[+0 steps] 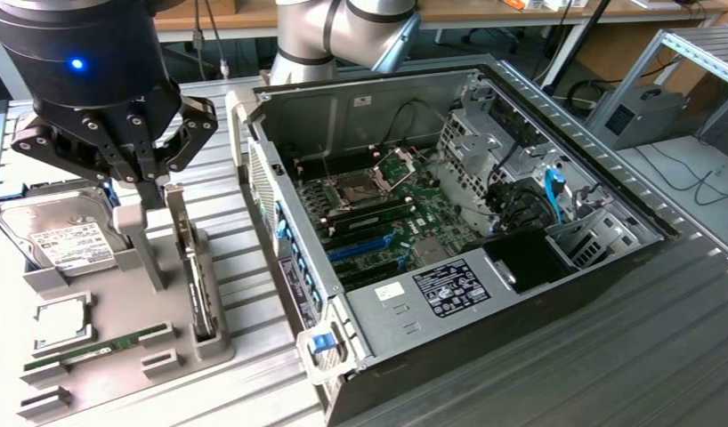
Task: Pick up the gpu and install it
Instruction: 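Pick up the gpu and move the gpu toward the slot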
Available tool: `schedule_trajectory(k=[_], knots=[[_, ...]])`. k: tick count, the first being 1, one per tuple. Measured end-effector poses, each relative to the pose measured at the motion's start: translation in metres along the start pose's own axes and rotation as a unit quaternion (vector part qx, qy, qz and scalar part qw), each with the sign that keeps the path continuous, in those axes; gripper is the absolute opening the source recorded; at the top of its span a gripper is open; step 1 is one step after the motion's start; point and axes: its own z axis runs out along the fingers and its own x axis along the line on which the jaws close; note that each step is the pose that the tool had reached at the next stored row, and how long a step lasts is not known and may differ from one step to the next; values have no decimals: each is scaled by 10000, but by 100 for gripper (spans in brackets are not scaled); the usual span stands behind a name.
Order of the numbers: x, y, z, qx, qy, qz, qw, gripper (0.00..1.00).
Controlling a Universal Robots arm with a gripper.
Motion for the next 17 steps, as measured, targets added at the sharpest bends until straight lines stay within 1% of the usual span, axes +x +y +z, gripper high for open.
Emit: schedule_trajectory(k=[5, 6, 9, 11, 12, 17], knots=[[0, 0, 0, 0, 0, 0, 10000, 11], [0, 0, 0, 0, 0, 0, 10000, 24], [0, 0, 0, 0, 0, 0, 10000, 42], [0, 0, 0, 0, 0, 0, 10000, 42], [0, 0, 0, 0, 0, 0, 10000, 48], [0, 0, 0, 0, 0, 0, 10000, 48]])
